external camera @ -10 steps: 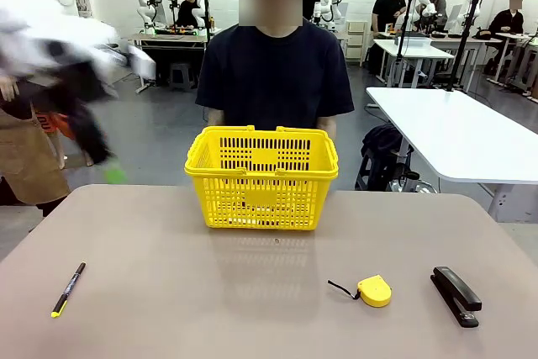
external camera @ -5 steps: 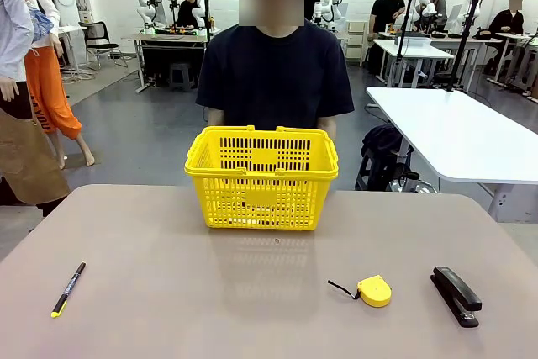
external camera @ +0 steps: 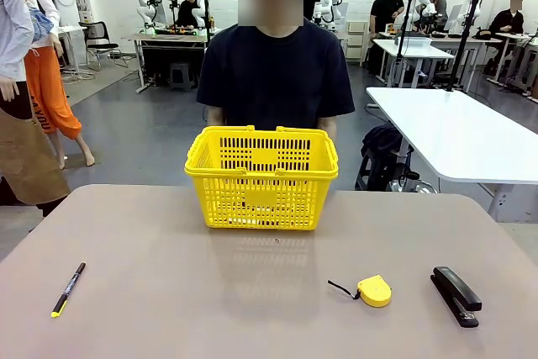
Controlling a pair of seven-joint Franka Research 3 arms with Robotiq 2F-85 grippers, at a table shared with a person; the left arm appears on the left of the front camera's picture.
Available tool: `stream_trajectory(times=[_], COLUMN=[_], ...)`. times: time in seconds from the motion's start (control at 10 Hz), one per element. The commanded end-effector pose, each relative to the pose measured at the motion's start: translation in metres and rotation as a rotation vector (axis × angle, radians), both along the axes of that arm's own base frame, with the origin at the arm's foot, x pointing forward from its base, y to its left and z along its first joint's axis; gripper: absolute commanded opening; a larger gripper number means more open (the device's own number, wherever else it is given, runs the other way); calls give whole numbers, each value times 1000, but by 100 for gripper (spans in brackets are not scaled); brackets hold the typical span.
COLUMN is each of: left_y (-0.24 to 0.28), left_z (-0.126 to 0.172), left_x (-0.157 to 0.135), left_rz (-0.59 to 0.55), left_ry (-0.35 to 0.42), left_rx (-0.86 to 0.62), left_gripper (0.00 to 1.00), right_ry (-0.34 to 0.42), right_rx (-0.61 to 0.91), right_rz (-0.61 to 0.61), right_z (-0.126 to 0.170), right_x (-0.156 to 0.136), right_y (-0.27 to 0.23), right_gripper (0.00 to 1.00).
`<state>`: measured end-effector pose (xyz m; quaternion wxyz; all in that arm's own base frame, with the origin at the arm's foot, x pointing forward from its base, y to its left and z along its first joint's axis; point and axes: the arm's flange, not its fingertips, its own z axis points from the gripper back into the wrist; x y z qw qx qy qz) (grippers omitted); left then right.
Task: Place the items the person wants into the basket.
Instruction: Pick up the item the person points to and place it in the Market Basket.
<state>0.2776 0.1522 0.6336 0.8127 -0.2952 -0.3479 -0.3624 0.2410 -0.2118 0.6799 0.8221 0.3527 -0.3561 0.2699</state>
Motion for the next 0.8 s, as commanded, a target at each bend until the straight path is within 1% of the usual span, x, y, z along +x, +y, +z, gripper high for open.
stream_trajectory(times=[0.0,0.1,0.3,0.4,0.7], left_y=[11,14,10,15,15], left_z=[-5,-6,-5,-1,-1], left_x=[-4,-5,-8,-8,-8], left_rz=[-7,-2,31,19,19], left_ry=[-54,-52,-20,-39,-39], left_rx=[-30,-32,-1,-22,-22], left_gripper=[100,100,100,100,100], right_ry=[-22,-22,-22,-22,-22], right_rx=[18,18,18,18,18], right_rz=[18,18,18,18,18], right_z=[3,3,3,3,3], right_x=[1,1,1,1,1], right_y=[0,0,0,0,0], right_gripper=[100,100,100,100,100])
